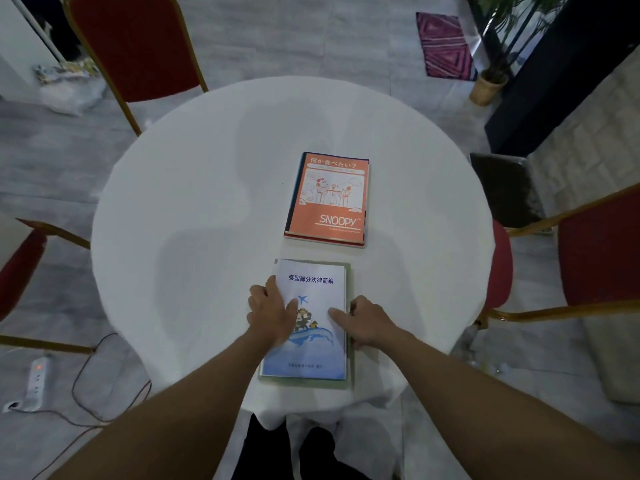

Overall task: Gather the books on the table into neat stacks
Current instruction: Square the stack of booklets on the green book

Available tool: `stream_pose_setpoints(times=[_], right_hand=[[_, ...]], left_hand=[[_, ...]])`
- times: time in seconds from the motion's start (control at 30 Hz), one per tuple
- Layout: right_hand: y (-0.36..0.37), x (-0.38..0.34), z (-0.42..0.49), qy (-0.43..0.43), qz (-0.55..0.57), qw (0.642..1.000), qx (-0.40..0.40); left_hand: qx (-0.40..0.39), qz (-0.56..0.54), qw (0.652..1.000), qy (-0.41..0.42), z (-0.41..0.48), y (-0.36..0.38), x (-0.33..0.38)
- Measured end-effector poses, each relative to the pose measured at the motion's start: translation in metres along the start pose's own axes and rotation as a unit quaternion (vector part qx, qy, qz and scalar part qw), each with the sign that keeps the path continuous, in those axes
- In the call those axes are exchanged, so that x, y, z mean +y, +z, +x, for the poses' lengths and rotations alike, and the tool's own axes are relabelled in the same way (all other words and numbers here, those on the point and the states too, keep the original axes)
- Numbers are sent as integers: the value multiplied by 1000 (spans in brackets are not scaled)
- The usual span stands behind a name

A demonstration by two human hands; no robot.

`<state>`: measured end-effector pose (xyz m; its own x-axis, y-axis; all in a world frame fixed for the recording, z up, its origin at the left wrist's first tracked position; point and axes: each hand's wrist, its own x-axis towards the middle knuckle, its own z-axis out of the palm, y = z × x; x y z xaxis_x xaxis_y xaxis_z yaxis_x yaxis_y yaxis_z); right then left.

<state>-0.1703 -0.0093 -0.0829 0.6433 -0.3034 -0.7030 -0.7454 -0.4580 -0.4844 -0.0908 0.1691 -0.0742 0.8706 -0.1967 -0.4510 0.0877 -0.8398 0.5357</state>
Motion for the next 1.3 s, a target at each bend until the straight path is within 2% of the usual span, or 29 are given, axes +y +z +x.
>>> stream_pose_setpoints(times=[0.13,0.27,0.47,0.83,1.3], right_hand=[[3,-1,4,-5,10,1000,1],[4,-6,6,-6,22,1000,12],[5,-11,7,3,38,999,20],[2,-13,1,16,60,998,13],[8,-39,5,4,28,999,22]], left_hand=[[2,45,999,14,0,4,-2],[-24,64,997,-19,4,4,-7],[-50,49,994,-88,12,2,-4],[-92,-32,984,-149,17,-12,1],[-38,-33,990,-134,19,-20,-6]])
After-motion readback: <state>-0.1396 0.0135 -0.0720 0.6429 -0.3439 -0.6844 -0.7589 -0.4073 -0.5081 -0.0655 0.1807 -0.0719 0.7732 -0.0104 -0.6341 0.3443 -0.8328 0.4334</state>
